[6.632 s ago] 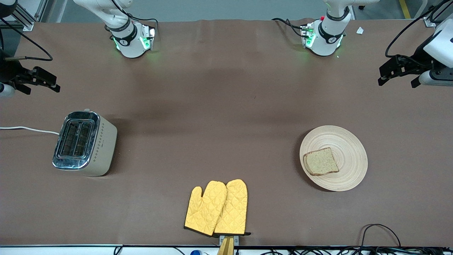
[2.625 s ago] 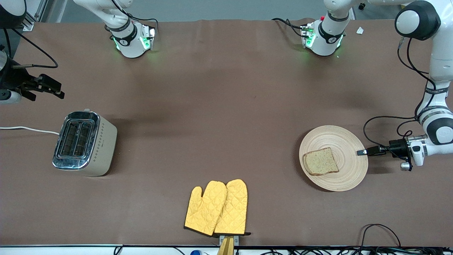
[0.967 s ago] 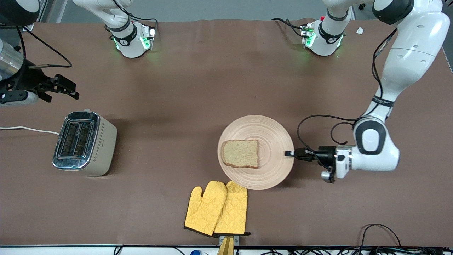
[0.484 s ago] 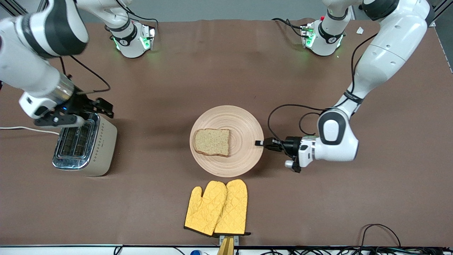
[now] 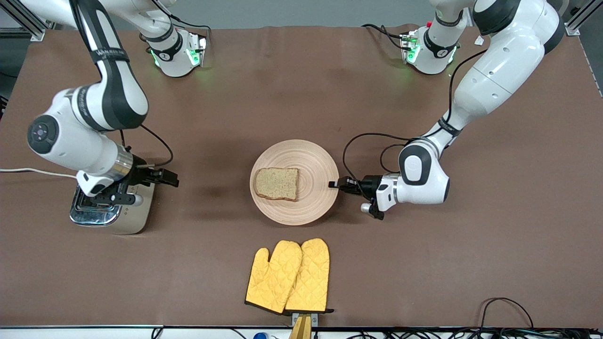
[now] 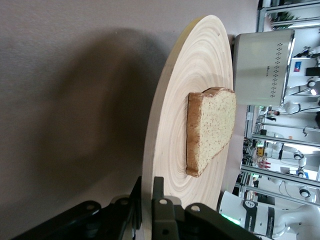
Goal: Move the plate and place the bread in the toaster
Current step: 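Slide the plate further with the left gripper while the right gripper nears the bread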
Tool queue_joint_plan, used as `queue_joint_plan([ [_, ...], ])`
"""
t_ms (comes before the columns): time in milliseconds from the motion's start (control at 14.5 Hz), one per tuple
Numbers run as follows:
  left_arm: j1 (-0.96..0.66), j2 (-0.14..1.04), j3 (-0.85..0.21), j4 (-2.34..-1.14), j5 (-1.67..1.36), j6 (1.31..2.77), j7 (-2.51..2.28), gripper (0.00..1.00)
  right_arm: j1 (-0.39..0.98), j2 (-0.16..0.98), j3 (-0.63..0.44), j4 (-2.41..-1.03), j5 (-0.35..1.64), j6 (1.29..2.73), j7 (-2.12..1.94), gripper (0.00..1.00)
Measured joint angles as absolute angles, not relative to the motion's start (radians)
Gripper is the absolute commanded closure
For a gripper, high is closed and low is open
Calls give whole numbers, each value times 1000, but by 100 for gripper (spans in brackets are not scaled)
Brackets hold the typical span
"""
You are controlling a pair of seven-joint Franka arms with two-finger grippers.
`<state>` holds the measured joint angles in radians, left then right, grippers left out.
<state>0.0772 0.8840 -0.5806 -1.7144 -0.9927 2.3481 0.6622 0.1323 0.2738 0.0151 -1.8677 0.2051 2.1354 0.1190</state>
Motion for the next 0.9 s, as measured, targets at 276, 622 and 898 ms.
queue_joint_plan([
  [276,34,916,-581,-1722,-1128,2382,819,86,188,342,18,-1866,214,2197,164,0],
  [622,44,927,-576,-1723,-1137,2391,807,0,290,375,20,-1863,214,2241,311,0],
  [898,55,920,-564,-1702,-1137,2396,710,0,368,399,20,-1861,214,2256,413,14],
])
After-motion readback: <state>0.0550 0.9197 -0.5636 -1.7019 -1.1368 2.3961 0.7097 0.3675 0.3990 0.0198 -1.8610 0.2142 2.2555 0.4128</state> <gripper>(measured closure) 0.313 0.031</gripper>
